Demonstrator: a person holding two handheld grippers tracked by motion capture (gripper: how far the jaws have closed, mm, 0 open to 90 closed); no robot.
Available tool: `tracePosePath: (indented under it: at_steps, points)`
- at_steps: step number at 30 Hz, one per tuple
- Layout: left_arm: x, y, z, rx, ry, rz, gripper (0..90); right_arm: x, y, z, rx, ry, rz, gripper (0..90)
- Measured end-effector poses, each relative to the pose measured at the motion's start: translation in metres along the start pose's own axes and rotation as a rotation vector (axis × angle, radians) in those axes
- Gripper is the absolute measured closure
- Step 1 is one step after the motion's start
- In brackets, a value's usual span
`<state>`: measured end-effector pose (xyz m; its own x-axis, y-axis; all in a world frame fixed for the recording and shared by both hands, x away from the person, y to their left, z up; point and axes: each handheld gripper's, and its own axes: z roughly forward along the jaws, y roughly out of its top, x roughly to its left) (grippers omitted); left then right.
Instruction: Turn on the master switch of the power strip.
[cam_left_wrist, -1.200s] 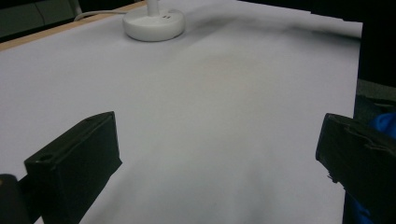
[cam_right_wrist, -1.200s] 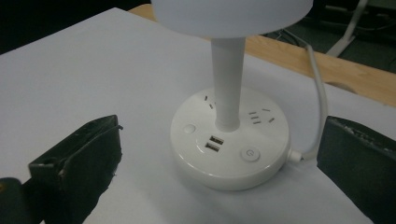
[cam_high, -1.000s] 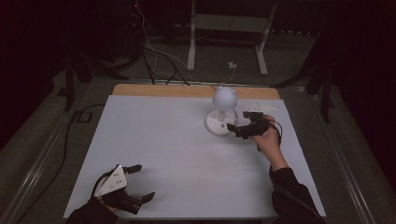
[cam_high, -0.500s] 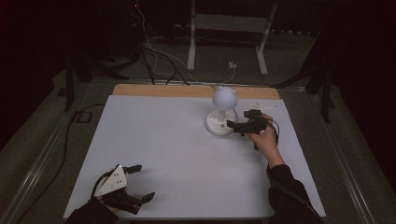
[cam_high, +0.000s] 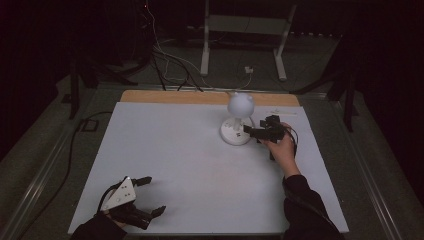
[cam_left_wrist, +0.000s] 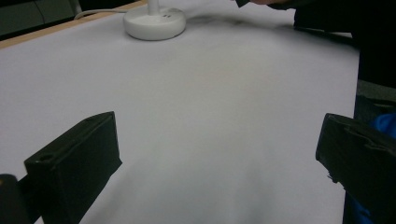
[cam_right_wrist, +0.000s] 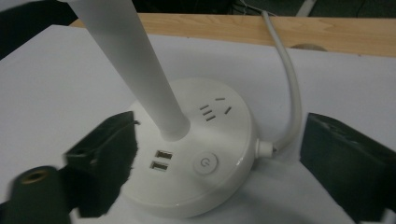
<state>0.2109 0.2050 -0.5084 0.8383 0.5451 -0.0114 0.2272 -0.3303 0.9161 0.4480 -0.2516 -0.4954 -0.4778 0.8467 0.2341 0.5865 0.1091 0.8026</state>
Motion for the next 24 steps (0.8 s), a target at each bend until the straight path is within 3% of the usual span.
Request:
tracePosePath:
  at_steps: [9, 10, 11, 15, 24]
  points:
    - [0.0, 0.0, -0.0001, 0.0, 0.0, 0.0, 0.2, 0.0051, 0.001, 0.0015, 0.017, -0.034, -0.005, 34.5]
    - [0.0001, 0.0001, -0.0002, -0.002, 0.0, -0.002, 0.2, 0.0055, 0.0006, 0.0018, 0.016, -0.042, -0.014, 41.0]
    - [0.0002, 0.0001, -0.0003, -0.002, 0.0, -0.001, 0.2, 0.0055, 0.0006, 0.0018, 0.016, -0.042, -0.014, 41.0]
    - [0.0001, 0.0, -0.0004, -0.003, 0.0, -0.002, 0.2, 0.0066, -0.0003, 0.0015, 0.017, -0.056, -0.05, 55.4]
    - [0.0003, 0.0001, -0.0006, -0.005, -0.001, -0.005, 0.2, 0.0098, 0.0018, -0.0001, 0.021, -0.055, -0.056, 72.3]
